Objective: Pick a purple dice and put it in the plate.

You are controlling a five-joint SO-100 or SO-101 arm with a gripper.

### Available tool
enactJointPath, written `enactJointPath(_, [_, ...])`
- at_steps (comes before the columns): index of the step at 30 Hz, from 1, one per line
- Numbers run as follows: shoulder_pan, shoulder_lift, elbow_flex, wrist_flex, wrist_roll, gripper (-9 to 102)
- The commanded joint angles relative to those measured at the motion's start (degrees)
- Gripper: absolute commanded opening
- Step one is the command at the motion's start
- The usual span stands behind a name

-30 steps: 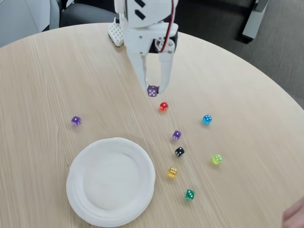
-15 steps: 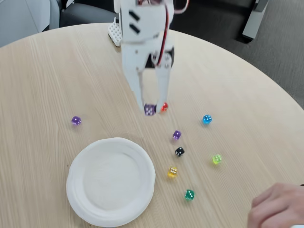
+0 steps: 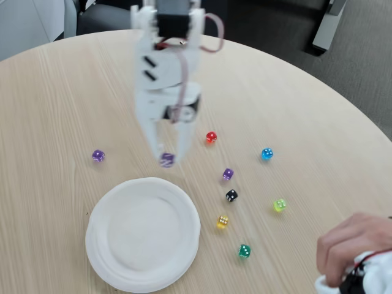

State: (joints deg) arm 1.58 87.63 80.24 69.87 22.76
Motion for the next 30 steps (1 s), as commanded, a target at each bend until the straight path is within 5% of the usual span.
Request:
enactJointPath(1, [2.8,0.1,-0.4,-0.7,-1.8,0])
enactJointPath(30, [5.8,-3.8,-0.4,-14.3,-4.1,0])
